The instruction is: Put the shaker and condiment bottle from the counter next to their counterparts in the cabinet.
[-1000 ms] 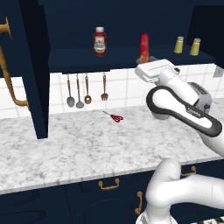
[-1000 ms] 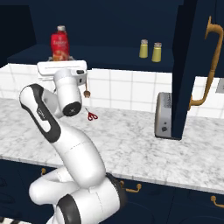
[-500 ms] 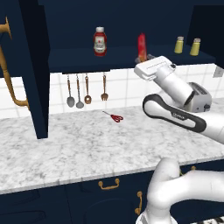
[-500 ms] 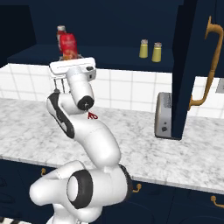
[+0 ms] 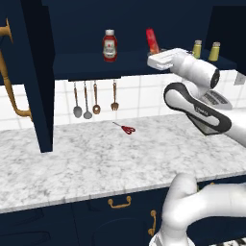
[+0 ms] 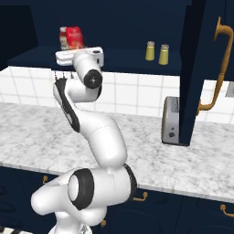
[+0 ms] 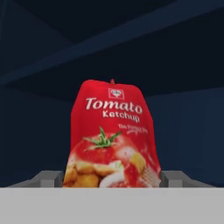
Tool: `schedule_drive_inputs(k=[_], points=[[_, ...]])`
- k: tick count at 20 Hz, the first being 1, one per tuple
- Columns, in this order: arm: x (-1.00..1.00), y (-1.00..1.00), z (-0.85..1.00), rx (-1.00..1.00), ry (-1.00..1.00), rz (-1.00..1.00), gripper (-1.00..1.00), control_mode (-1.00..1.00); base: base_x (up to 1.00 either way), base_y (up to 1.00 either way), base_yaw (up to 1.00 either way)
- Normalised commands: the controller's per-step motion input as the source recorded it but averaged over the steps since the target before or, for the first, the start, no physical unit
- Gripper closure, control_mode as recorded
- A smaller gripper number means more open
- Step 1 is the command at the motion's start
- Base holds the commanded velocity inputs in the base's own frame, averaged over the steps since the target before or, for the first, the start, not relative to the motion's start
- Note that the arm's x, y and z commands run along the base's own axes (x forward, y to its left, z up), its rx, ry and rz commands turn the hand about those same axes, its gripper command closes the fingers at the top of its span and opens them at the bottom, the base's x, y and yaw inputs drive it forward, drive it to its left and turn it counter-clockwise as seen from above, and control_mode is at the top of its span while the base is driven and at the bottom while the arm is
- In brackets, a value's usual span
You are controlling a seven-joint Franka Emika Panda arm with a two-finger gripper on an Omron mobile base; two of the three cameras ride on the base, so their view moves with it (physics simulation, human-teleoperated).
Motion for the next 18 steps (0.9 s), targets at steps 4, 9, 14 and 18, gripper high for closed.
schedule_drive_inputs(k=[4, 9, 14, 18], points=[[0.39, 0.01, 0.46, -0.04, 0.21, 0.00, 1.00, -1.00, 0.00, 0.00, 0.00], [0.35, 0.03, -0.48, -0.21, 0.40, 0.00, 1.00, -1.00, 0.00, 0.00, 0.00], [0.18, 0.02, 0.04, 0.00, 0.09, 0.00, 1.00, -1.00, 0.00, 0.00, 0.00], [0.12, 0.25, 0.24, -0.05, 0.01, 0.00, 1.00, -1.00, 0.00, 0.00, 0.00]])
